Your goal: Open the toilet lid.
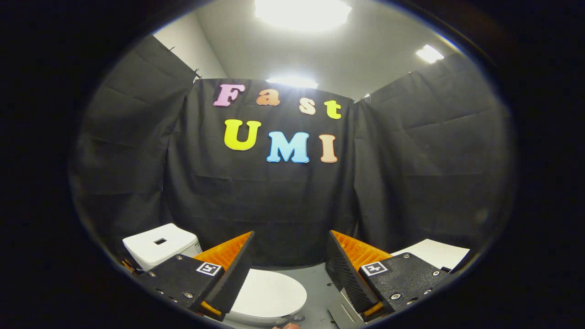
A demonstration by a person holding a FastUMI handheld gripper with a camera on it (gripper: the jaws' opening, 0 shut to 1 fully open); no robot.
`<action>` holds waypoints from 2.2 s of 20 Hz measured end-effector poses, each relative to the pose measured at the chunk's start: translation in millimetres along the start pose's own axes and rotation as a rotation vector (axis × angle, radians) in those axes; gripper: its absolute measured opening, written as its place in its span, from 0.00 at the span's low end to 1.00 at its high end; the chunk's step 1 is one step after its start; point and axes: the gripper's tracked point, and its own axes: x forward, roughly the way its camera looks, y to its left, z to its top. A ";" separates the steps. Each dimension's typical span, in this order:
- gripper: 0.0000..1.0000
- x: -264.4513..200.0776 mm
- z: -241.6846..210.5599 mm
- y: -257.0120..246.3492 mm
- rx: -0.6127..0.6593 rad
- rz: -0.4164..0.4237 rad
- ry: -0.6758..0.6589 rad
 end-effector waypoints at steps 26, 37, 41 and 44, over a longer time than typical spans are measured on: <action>0.95 34.9 -156.2 2.9 0.353 0.007 0.298; 0.95 27.4 -266.8 8.9 0.454 -0.017 0.504; 0.95 21.0 -288.2 2.6 0.410 -0.053 0.547; 0.94 19.9 -304.4 1.1 0.419 -0.056 0.568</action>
